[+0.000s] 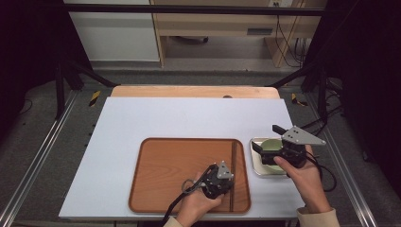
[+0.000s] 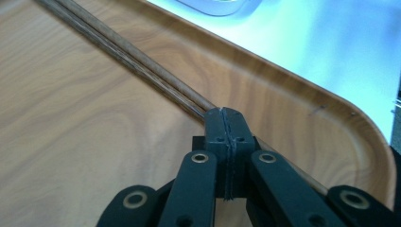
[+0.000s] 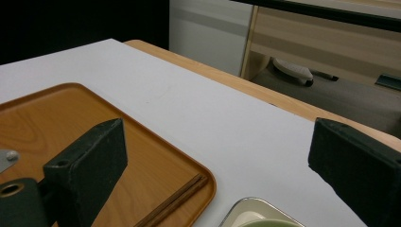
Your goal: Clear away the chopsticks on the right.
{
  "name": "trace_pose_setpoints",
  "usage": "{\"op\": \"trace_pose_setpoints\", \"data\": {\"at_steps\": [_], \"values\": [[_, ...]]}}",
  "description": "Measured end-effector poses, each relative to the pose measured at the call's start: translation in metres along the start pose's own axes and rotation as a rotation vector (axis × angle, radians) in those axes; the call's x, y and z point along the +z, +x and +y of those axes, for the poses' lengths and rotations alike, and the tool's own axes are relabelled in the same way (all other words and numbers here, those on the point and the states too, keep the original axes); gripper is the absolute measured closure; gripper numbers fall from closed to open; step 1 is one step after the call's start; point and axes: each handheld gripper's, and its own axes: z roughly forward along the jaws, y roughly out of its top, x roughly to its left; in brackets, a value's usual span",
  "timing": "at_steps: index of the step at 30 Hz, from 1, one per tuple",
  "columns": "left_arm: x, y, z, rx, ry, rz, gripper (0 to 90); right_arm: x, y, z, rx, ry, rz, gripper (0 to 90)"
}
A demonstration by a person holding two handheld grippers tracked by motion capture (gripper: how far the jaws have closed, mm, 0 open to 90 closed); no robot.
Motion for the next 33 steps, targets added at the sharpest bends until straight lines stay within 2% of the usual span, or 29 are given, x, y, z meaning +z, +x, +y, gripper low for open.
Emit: {"op": "trace_pose_setpoints", "data": {"at_steps": [7, 10, 15, 20, 25, 28, 33], "values": [[0.003, -0.003, 0.002, -0.002, -0.008, -0.019, 90.0, 0.000, 0.000, -0.001, 0.002, 0.008, -0.002, 5.8], [0.004, -0.004, 0.003, 0.006, -0.007, -0.012, 90.0, 0.000, 0.000, -0.001, -0.001, 0.010, -0.002, 5.9], [-0.003, 0.000, 0.003, 0.011, -0.036, 0.003, 90.0, 0.000, 0.000, 0.000, -0.003, 0.016, -0.010, 5.4], [-0.013, 0.012, 0.002, 0.000, -0.061, 0.028, 90.0, 0.001, 0.000, -0.001, -0.009, 0.026, -0.018, 5.1], [-0.028, 0.032, 0.000, -0.022, -0.097, 0.072, 90.0, 0.002, -0.001, -0.002, -0.001, 0.037, -0.040, 5.1], [-0.036, 0.040, -0.002, -0.017, -0.109, 0.102, 89.5, 0.002, -0.002, -0.002, 0.001, 0.051, -0.055, 5.0], [-0.048, 0.050, -0.010, -0.007, -0.145, 0.162, 79.3, 0.001, -0.003, -0.002, 0.008, 0.061, -0.082, 5.5]]}}
